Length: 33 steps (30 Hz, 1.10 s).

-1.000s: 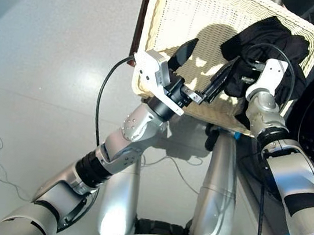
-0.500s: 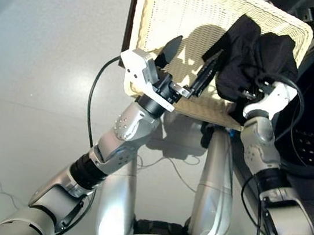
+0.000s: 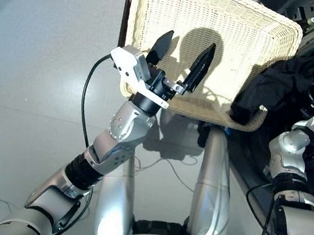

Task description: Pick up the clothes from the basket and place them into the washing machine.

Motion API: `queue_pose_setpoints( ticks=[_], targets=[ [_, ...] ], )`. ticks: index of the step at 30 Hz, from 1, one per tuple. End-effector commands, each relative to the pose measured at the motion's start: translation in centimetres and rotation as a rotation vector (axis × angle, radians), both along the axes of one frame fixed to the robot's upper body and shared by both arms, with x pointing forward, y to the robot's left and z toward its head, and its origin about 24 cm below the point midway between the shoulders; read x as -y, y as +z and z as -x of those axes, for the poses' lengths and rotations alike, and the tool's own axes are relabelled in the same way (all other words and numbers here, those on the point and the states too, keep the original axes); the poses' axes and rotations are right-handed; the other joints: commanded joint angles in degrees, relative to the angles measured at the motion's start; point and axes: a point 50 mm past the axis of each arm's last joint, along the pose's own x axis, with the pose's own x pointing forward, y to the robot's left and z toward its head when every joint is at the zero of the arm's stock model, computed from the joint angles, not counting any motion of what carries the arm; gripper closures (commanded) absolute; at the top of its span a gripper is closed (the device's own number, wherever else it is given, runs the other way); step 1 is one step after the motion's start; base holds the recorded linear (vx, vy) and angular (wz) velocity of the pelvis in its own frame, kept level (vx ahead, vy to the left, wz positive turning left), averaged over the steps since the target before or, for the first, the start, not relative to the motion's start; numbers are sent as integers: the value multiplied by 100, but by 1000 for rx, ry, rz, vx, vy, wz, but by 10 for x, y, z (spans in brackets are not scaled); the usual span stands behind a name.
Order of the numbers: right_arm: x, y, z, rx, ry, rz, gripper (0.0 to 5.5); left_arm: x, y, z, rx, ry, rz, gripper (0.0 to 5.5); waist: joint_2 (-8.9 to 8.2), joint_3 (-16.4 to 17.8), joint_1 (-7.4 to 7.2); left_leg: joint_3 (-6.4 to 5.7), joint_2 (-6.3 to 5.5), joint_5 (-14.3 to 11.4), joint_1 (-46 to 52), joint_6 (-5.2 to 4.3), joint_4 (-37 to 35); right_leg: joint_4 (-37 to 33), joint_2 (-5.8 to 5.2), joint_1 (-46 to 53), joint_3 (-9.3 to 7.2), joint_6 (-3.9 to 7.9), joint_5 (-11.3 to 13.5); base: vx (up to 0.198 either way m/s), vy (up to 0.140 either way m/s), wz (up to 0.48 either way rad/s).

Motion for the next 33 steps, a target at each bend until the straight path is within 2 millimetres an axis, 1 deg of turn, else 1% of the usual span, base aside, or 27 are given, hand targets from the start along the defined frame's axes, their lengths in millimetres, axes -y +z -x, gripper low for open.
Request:
queue_pose_setpoints(
  ticks=[1,3,5,7,9,10,11,14,15,16,17,18,19,20,22,23,24,25,26,27,28,29,30,31,32,33],
  targets=[
    [69,43,34,2,-194,92,550,0,25,21,141,-60,88,0,164,-94,16,28,33,-1009,103,-40,867,-737,140,163,-19,141,409,0,0,0],
    [82,41,42,-44,-224,63,550,1,24,22,139,-72,84,0,189,-94,42,35,36,-999,96,-51,856,-733,133,153,-18,140,413,0,0,0],
    [93,43,50,-52,-246,36,550,1,24,22,134,-78,80,0,204,-94,46,39,37,-1002,90,-59,864,-718,127,145,-23,128,401,0,0,0],
    [97,50,51,-22,-257,15,550,1,24,21,133,-77,78,0,219,-94,56,41,34,-1007,91,-67,862,-724,122,153,-33,125,403,0,0,0],
    [103,59,56,62,-299,-30,550,1,25,21,126,-78,82,0,233,-94,52,39,27,-1016,92,-76,859,-738,127,153,-25,128,409,0,0,0],
    [103,59,56,63,-299,-30,550,1,25,21,126,-78,83,0,237,-94,54,39,28,-1016,89,-76,859,-739,128,152,-26,128,410,0,0,0],
    [109,65,62,167,-361,-101,550,2,25,20,117,-78,89,0,236,-94,39,41,25,-1025,107,-83,860,-744,129,163,-15,133,419,0,0,0],
    [121,74,76,339,-435,-239,550,0,26,18,104,-76,98,0,238,-94,38,35,26,-1029,104,-95,862,-729,125,152,-8,136,409,0,0,0],
    [122,75,75,371,-426,-270,550,0,25,17,95,-74,99,0,236,-94,47,37,30,-1032,97,-100,872,-723,126,152,-9,132,403,0,0,0],
    [123,77,76,440,-434,-324,550,0,24,16,89,-70,102,0,235,-94,44,33,33,-1041,96,-105,894,-717,130,155,-4,130,398,0,0,0],
    [122,78,74,456,-417,-349,550,0,24,16,90,-69,99,0,228,-94,58,31,34,-1049,85,-108,915,-715,136,157,-1,134,401,0,0,0],
    [121,81,71,516,-414,-388,550,-1,24,16,84,-63,100,0,233,-94,52,31,40,-1056,78,-108,923,-713,142,151,7,136,403,0,0,0],
    [121,81,71,519,-411,-390,550,-1,24,15,85,-61,100,0,229,-94,49,32,42,-1059,72,-108,928,-711,144,145,9,136,403,0,0,0],
    [121,84,71,635,-428,-467,550,-2,23,15,74,-56,101,0,226,-94,37,36,49,-1093,84,-114,960,-696,147,156,16,140,381,0,0,0],
    [120,88,70,767,-449,-543,550,-3,23,13,64,-50,96,0,228,-94,13,43,49,-1088,62,-117,974,-694,153,135,30,146,395,0,0,0],
    [117,90,66,803,-434,-567,550,-3,23,14,64,-48,94,0,227,-94,16,43,51,-1092,54,-118,988,-689,151,125,36,148,393,0,0,0],
    [115,94,65,888,-449,-598,550,-4,24,14,62,-47,92,0,221,-94,-7,52,55,-1054,9,-109,983,-706,152,85,38,143,434,0,0,0],
    [114,93,65,886,-449,-598,550,-4,23,13,59,-46,91,0,213,-94,-7,51,56,-1095,37,-116,997,-685,153,108,41,149,394,0,0,0],
    [110,100,59,941,-425,-619,550,-5,24,15,66,-46,88,0,217,-94,-19,62,59,-1066,2,-105,1003,-701,158,76,55,143,432,0,0,0],
    [106,101,54,933,-397,-616,550,-4,23,15,64,-48,79,0,216,-94,-7,62,62,-1111,25,-107,1019,-689,156,100,62,147,393,0,0,0],
    [103,102,50,906,-377,-601,550,-5,22,16,63,-47,74,0,211,-94,-5,66,63,-1116,18,-104,1029,-686,159,93,63,147,390,0,0,0],
    [98,103,42,861,-326,-570,550,-4,22,17,68,-49,68,0,215,-94,10,73,62,-1115,11,-99,1028,-683,161,84,65,146,392,0,0,0],
    [94,105,39,854,-305,-551,242,-4,24,16,77,-48,66,0,221,-94,-1,83,59,-1038,-51,-87,991,-725,162,25,71,137,469,0,0,0],
    [91,106,36,841,-281,-528,0,-3,24,17,82,-48,67,0,226,-94,-14,91,59,-1054,-43,-83,995,-710,164,22,70,139,456,0,0,0],
    [89,105,34,825,-263,-509,0,-3,25,17,87,-47,69,0,230,-94,-19,96,58,-1053,-51,-79,991,-705,161,13,70,141,457,0,0,0],
    [86,99,31,776,-240,-475,0,-3,24,17,89,-44,70,0,234,-94,-22,99,60,-1118,-10,-81,1014,-671,162,49,73,143,391,0,0,0]
  ],
)
